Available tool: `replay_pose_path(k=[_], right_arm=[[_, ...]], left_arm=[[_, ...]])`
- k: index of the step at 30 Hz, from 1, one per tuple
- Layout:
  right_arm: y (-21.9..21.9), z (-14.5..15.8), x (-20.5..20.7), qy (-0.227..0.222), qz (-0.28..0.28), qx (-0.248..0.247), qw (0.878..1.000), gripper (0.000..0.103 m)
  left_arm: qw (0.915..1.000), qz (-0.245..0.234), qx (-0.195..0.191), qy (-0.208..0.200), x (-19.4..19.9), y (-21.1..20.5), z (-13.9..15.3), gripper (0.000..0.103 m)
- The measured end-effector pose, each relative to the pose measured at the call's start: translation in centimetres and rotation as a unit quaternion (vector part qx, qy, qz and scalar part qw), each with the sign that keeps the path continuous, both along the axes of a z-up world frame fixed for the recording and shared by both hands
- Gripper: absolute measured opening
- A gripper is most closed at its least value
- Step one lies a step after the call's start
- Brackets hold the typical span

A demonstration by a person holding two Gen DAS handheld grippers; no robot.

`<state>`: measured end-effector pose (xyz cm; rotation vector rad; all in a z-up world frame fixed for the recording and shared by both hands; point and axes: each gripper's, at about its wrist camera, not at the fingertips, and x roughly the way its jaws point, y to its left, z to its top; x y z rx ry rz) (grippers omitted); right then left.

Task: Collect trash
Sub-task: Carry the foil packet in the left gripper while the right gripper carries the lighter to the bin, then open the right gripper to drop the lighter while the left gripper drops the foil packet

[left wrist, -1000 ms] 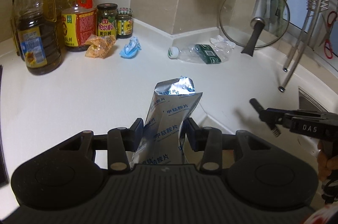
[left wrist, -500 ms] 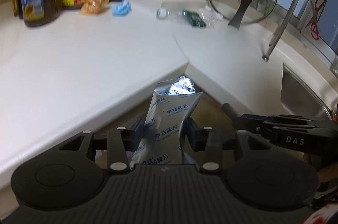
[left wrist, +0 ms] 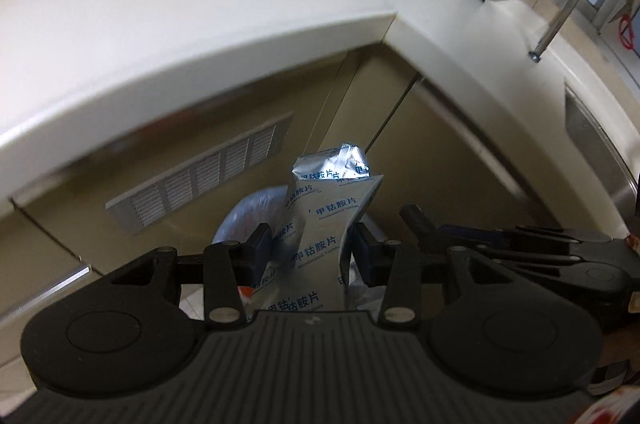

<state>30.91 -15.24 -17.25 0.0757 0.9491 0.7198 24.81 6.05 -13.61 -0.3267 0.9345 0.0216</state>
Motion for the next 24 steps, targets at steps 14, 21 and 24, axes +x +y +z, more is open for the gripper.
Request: replay_pose_path(k=[14,21,24], right_arm=[[0.5,-6.4,1.8,0.045,-0.028,-0.034,0.998,0.023],[0.7,-8.4,2.9,0.049,-0.048,-0.035,0.997,0.023],[0.5,-8.8,3.4,0.051,-0.059,-0.03,0.997,0.023]], left_arm=[[0.9989,0.012,-0.009,0.043,1.5,0.3,-4.9,0.04],[0.9984,0.009,-0.014,0.054,2.2,0.0,-6.4,0.04],[0.9982,0.009,-0.015,0.057,2.6,-0.1,-6.8,0.04]])
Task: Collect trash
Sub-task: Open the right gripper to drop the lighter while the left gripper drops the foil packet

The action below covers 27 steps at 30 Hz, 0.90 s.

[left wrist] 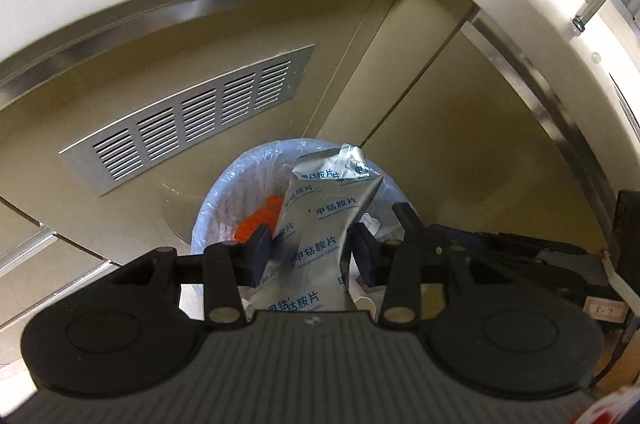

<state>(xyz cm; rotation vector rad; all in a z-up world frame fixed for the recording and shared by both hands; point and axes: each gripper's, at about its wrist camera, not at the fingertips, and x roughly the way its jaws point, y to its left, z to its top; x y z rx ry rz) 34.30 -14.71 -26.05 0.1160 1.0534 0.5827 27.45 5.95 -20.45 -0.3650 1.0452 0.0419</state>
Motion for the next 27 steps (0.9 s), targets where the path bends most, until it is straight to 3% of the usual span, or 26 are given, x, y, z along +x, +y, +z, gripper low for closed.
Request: replay_pose_path(k=[5,10,26,27], right_arm=[[-0.5,-1.0,0.9,0.019,-0.024,0.022,0.999,0.024],[-1.0,-1.8,0.8,0.032,-0.034,0.017,0.999,0.041],[-2.4,-2.4,0.9,0.055,-0.038,-0.008,0.998,0.042],[-2.4,-2.3,0.9,0.055,-0.039,-0.009,0.998,0.042]], left_arm=[[1.0,-0.003,-0.003,0.003,0.7,-0.3,-0.6,0.04],[0.9999,-0.007,-0.004,0.009,1.3,-0.6,-1.0,0.04],[0.9996,-0.019,-0.008,0.02,3.4,-2.2,-2.2,0.04],[0.9996,-0.019,-0.009,0.02,3.5,-2.3,-2.3,0.044]])
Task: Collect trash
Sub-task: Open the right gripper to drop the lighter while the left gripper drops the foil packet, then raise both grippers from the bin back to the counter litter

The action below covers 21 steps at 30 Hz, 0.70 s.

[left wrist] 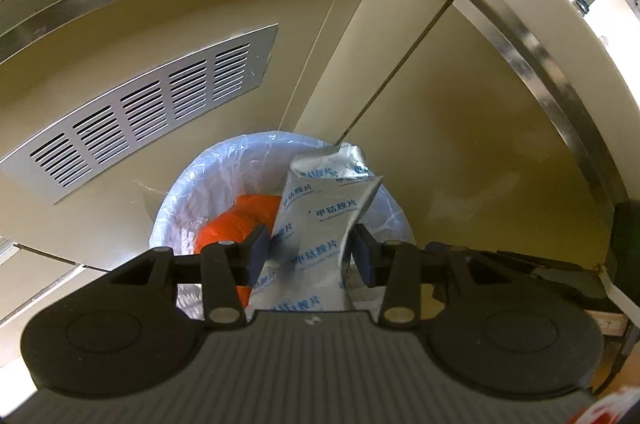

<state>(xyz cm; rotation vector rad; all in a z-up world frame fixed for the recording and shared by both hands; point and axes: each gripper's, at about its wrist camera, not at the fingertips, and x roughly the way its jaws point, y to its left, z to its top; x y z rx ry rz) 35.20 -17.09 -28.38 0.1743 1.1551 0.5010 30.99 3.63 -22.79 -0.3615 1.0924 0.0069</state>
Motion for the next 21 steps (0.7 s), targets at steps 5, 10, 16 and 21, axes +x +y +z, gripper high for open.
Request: replay_pose_path(k=[5,10,16,21], right_arm=[[0.0,-0.4,0.1,0.004,0.001,-0.003,1.0,0.042],[0.3,-0.6,-0.2,0.007,0.009,-0.002,1.0,0.042],[1.3,-0.4,-0.4,0.006,0.023,0.002,1.0,0.042],[2.1,0.2,-0.4,0.003,0.034,0.002,0.999,0.042]], left_arm=[[0.9999,-0.009,0.0,0.004,0.4,-0.5,-0.9,0.061],[0.9997,-0.018,0.01,0.017,0.2,-0.6,-1.9,0.055],[0.9995,-0.018,0.017,0.019,-0.7,0.0,-1.9,0.045],[0.9997,-0.007,0.017,0.018,-1.5,0.9,-1.3,0.045]])
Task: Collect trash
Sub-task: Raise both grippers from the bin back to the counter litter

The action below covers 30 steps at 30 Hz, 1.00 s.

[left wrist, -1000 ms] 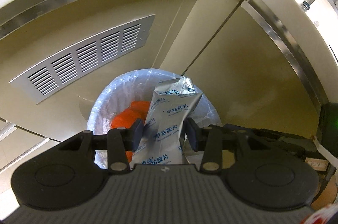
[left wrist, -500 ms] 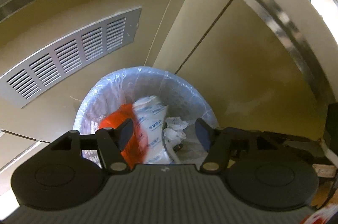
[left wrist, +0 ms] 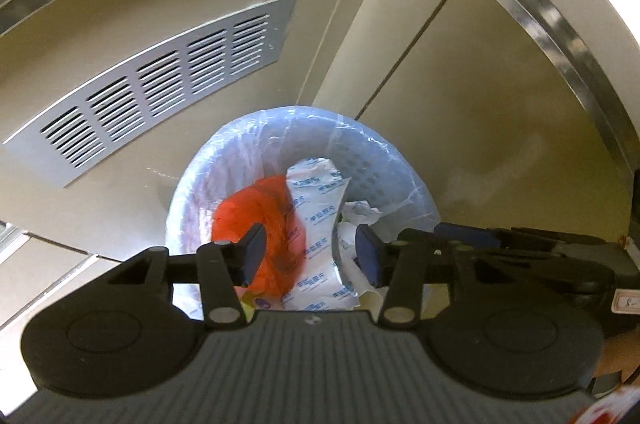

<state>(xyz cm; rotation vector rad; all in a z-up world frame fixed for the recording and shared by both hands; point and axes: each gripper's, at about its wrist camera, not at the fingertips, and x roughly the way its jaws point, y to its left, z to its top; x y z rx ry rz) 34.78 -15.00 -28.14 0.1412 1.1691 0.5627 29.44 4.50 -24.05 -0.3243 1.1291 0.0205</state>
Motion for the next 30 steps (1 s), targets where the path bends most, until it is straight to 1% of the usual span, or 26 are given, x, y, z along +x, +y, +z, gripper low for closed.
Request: replay_pose_path(k=[2,6,9,16,23,30], right_arm=[[0.3,0.4,-0.2,-0.002,0.005,-0.001,1.0,0.042],[0.7,1.8,-0.8,-0.004,0.016,0.0,1.0,0.042],[0.7,3.1,-1.3,-0.008,0.022,0.001,1.0,0.042],[0.3,6.7,-2.9,-0.022,0.036,-0.001,0.999,0.042],[-0.2,10.6,-5.0,-0.038,0.039,0.004,0.999,0.042],[-1.5,14.7,-6.4,-0.064,0.019,0.018,0.998,0.042]], left_arm=[[1.0,0.003,0.0,-0.001,-0.6,0.3,0.5,0.045],[0.9999,0.008,0.013,0.001,-1.9,1.0,1.7,0.045],[0.9998,0.016,0.011,0.001,-3.0,1.7,2.7,0.045],[0.9993,0.025,0.022,-0.014,-5.5,2.8,6.4,0.045],[0.9982,0.028,0.027,-0.046,-8.0,3.5,10.6,0.045],[0.9945,0.03,0.031,-0.095,-9.9,4.1,14.7,0.045]])
